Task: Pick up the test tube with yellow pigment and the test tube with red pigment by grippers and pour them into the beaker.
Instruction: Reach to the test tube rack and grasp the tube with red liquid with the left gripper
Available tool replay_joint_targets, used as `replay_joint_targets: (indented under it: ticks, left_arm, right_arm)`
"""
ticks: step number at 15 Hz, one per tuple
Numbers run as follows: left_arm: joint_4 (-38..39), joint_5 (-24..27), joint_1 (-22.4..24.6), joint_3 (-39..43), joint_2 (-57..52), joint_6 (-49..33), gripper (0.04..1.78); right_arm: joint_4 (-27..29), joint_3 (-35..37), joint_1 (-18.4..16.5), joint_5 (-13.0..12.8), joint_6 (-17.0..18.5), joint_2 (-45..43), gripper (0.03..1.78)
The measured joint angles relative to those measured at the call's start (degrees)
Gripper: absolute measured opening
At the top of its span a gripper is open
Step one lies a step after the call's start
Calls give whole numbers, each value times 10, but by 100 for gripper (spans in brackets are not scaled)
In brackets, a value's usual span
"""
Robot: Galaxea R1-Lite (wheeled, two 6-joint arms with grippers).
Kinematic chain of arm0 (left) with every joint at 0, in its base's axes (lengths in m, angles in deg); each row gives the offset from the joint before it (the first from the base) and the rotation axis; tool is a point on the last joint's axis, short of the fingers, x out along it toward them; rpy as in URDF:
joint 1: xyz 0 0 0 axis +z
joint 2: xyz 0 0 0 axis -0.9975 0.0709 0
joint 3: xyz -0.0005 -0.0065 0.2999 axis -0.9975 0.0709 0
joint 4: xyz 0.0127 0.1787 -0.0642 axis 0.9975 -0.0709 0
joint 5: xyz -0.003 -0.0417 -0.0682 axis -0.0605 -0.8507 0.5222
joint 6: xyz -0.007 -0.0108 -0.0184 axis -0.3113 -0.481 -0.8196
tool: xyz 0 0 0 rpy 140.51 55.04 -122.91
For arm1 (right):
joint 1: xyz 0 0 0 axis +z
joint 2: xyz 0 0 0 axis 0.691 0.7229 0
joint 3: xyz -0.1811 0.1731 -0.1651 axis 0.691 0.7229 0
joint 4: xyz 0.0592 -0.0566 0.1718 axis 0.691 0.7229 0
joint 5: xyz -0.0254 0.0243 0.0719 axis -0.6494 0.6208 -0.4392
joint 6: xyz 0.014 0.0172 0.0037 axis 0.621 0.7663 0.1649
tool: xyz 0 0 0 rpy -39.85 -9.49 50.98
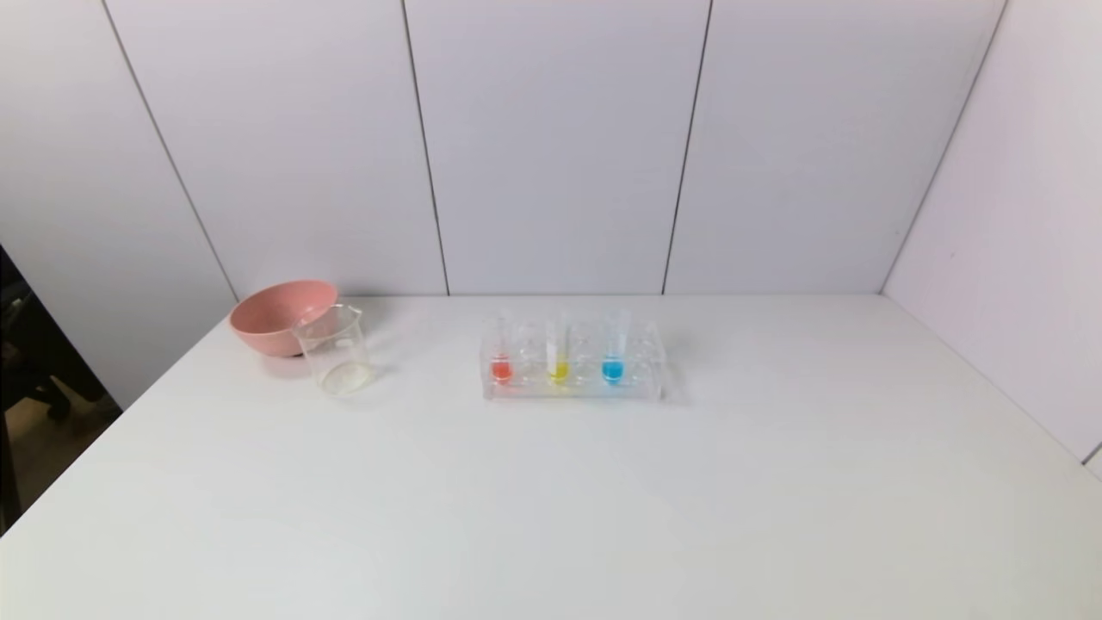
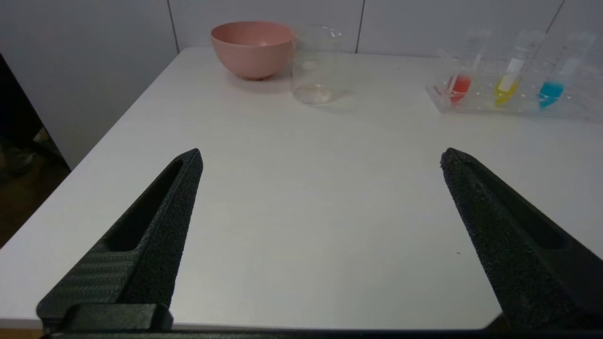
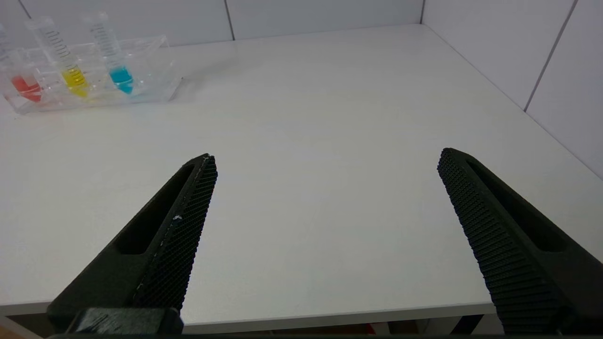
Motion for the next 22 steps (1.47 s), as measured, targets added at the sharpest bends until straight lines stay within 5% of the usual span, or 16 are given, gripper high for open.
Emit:
replay_joint_targets:
  ticks: [9,12,17,22]
  left_arm:
    - [53,172,-3,-201,310,26,176]
    - [74,184,-31,-226,430,53,176]
    - [187,140,-162,-244,645,59,176]
    - [356,-42,-295,-305,867,15,176]
  right_arm:
    - [0,0,0,0,0,0,171]
    - [0,0,0,0,0,0,171]
    - [0,0,0,0,0,0,171]
    - [0,0,0,0,0,0,171]
